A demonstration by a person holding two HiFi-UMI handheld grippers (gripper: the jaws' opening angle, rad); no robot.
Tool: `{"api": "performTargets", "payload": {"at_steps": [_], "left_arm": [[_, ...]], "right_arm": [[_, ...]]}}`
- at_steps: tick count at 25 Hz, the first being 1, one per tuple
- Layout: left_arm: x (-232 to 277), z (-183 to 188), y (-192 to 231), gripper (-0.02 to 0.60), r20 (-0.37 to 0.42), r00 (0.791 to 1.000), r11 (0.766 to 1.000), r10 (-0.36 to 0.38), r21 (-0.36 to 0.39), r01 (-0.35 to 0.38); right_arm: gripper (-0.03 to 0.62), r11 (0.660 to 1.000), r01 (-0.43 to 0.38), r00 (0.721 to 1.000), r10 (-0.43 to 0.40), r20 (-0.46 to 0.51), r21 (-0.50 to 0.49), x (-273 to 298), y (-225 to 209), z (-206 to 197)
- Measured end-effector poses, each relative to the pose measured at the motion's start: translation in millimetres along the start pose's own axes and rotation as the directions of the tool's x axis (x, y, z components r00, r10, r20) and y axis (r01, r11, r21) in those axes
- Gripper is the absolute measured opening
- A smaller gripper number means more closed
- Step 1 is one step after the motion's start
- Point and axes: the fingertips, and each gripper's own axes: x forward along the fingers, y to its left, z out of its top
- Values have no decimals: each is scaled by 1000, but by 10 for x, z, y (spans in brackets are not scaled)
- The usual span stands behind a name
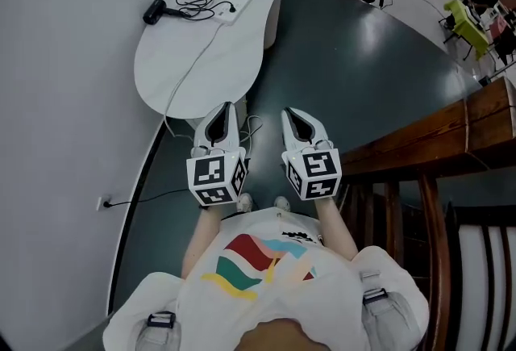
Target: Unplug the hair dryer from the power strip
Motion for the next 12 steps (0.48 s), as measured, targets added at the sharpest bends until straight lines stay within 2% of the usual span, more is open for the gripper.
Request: {"api": "performTargets", "payload": {"at_steps": [5, 12], "left_arm": [[95, 177, 58, 0, 40, 998, 999, -38, 7, 37], [153, 261, 284, 0, 65, 995, 997, -77, -4, 77]], "right_arm": [[12, 999, 23, 999, -25, 43, 44, 63, -30, 141], [12, 998, 62, 997, -62, 46, 3, 142, 111, 141]]}}
